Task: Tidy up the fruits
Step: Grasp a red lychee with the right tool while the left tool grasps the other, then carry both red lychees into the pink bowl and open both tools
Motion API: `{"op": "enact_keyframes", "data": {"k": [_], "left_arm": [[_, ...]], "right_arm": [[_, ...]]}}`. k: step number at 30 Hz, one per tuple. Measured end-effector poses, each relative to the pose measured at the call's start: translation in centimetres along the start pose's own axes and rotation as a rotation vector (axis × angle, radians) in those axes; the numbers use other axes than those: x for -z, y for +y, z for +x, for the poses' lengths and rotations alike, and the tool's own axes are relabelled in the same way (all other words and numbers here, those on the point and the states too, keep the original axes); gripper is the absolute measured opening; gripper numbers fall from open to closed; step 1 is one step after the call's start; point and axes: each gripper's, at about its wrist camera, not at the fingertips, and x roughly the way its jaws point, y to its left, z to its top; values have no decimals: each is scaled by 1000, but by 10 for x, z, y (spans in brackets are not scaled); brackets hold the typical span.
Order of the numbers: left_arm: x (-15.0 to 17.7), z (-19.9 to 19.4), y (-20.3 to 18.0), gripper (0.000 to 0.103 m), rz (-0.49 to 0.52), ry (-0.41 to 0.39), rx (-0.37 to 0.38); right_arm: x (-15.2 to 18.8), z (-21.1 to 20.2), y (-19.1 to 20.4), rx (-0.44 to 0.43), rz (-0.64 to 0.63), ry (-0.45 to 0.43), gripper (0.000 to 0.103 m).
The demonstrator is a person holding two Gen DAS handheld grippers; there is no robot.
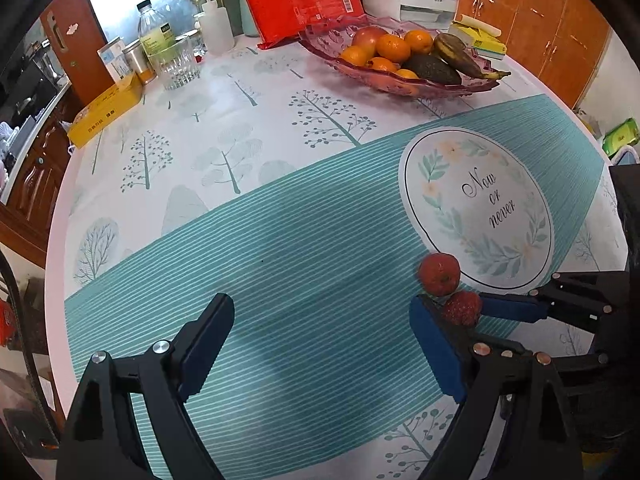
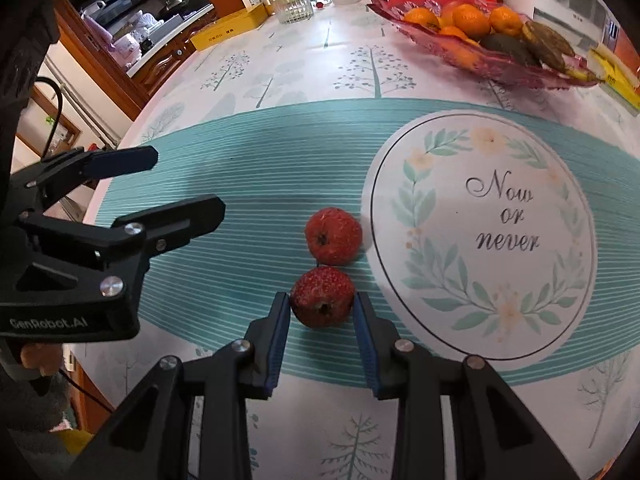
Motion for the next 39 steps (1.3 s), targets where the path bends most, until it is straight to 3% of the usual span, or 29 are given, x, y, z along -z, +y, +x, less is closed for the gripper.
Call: {"op": "enact_keyframes", "data": {"k": [11,22,27,29,36,39], "left_arm": [[-5,12,-16,88,2,25,50],[-9,33,-40,88,24,78,111],[-11,45,-51,72,30,109,137],[-11,50,-56,59,37,124,144],[-11,54,-67,32,55,134,163],[-13,53,-70,31,49,130,156]], "right_arm": [[6,-1,-8,-24,-5,12,32],[22,-23,-58,28,132,-22,32],[23,-28,-66,38,153,-36,32],[22,-29,-66,40,151,-39,32],[22,-32,-67,37,133,-41,32],[19,-31,-66,35,119,-40,32]]}}
